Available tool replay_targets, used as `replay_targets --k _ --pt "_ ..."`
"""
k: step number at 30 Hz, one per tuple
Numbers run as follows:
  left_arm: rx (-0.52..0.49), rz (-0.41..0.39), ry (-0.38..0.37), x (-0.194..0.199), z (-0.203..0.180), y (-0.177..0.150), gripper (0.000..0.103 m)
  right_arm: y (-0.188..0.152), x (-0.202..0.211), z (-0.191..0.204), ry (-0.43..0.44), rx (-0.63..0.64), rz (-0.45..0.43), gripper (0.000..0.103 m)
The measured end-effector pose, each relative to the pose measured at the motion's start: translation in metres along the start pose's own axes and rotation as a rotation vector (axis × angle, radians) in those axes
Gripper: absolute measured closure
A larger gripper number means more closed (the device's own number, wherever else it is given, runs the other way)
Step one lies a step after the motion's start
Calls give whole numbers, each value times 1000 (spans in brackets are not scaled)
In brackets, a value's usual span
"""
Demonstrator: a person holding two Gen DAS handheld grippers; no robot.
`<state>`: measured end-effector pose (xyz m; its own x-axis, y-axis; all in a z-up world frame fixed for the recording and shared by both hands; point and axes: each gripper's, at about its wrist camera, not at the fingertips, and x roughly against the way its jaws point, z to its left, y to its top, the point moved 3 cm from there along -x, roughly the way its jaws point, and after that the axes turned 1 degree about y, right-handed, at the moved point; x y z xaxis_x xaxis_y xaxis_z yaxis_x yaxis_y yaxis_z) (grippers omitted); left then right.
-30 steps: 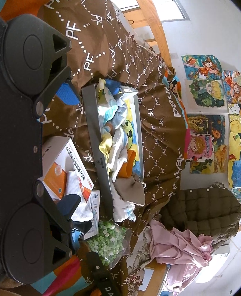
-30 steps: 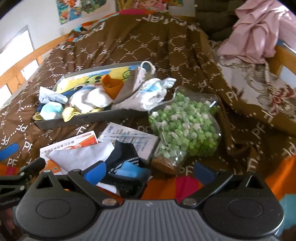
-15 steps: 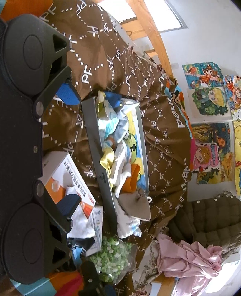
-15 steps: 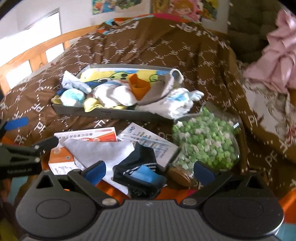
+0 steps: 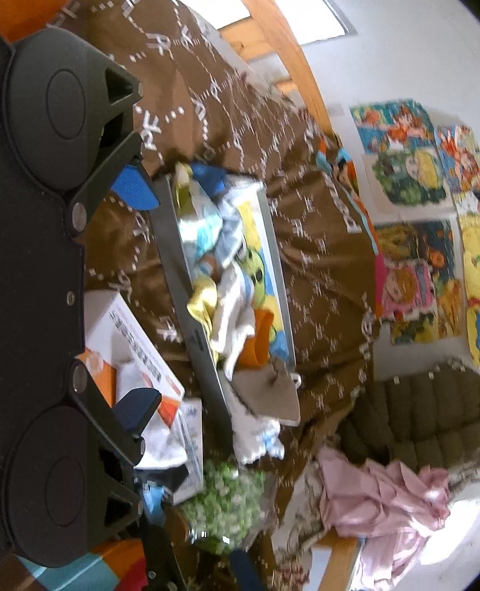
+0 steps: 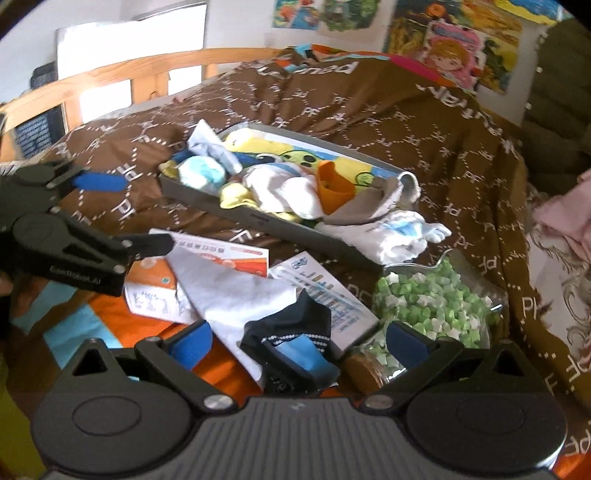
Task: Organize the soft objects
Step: 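Move both open tools down over the black-and-blue sock and white cloth, then grasp the black-and-blue sock with the right tool while the left tool grasps the white cloth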
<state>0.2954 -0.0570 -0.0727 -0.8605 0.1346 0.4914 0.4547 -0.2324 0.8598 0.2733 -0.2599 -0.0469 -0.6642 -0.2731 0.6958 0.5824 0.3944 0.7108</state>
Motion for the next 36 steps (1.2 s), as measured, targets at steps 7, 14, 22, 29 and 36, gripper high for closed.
replay_targets --k 7,14,22,29,36 --pt "-38 -4 -116 -11 -9 1 1 -6 -5 -5 10 7 48 1" --pt "-156 -19 -264 -22 -35 -3 1 -9 -18 -9 -34 5 85 10" --pt "-262 -2 -318 -29 -56 -14 1 -10 -35 -2 -12 34 137 29" --pt "-313 20 -315 -32 -66 -18 7 -12 -46 0 2 20 177 45" --pt "-347 19 -301 -32 -74 -20 17 -14 -55 -1 -10 -14 207 61"
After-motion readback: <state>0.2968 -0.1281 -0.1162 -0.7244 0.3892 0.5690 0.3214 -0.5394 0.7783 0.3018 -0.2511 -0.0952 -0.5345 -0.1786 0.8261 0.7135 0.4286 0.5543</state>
